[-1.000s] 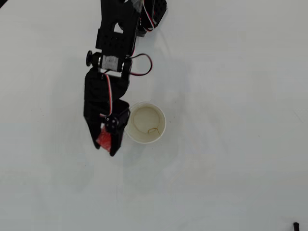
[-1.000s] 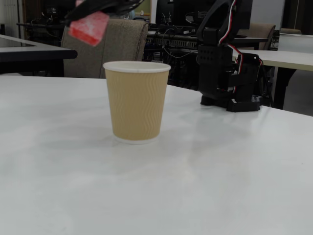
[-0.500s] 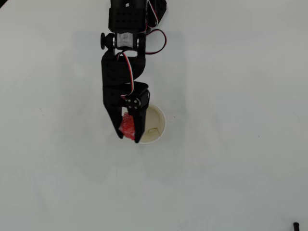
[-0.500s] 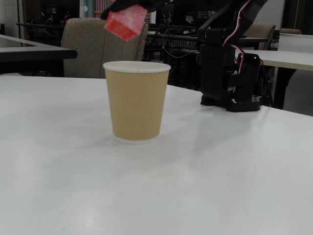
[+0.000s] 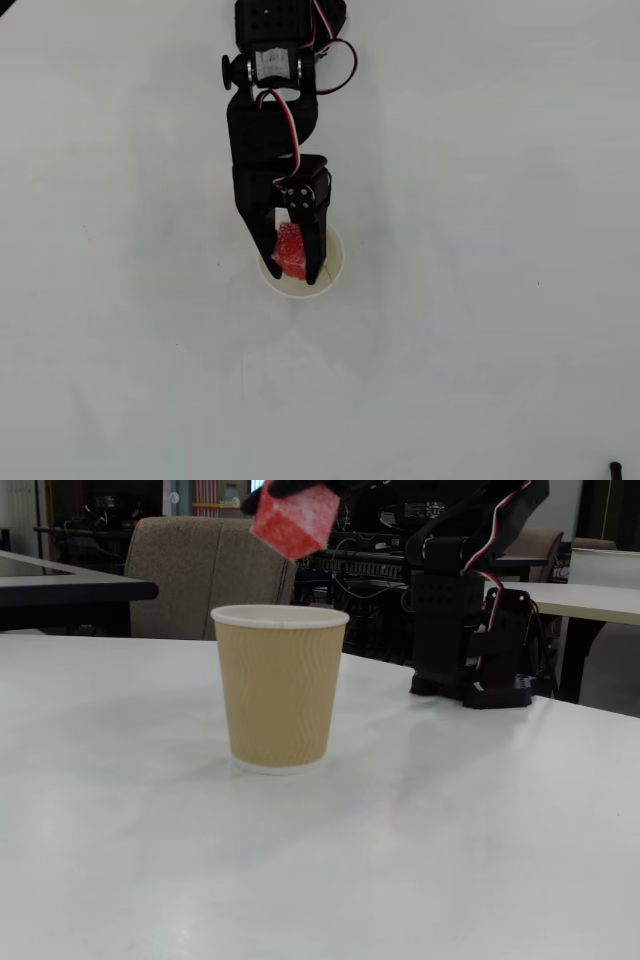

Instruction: Grasp a red cube and put it in the cup.

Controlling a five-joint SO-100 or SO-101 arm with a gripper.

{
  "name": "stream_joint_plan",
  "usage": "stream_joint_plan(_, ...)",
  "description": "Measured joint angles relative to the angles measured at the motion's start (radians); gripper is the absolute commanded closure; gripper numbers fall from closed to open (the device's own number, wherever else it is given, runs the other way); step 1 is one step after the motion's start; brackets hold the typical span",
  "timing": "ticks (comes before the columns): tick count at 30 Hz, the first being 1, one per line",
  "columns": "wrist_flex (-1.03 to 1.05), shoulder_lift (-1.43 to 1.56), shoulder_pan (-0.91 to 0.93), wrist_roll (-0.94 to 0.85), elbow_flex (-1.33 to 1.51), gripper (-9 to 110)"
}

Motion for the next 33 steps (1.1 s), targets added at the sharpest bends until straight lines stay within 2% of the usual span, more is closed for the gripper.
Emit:
stream_joint_plan(4, 0.000, 0.000, -0.003, 0.000, 0.000, 93)
stream_joint_plan(6, 0.000, 0.000, -0.003, 0.000, 0.000, 85)
stream_joint_plan(11, 0.000, 0.000, -0.003, 0.000, 0.000, 82)
stream_joint_plan(19, 0.012, 0.000, -0.003, 0.008, 0.000, 82)
stream_joint_plan(24, 0.012, 0.000, 0.009, 0.097, 0.000, 83)
stream_joint_plan(29, 0.023, 0.000, 0.075, 0.213, 0.000, 88)
stream_joint_plan(33, 0.023, 0.000, 0.160, 0.278, 0.000, 101)
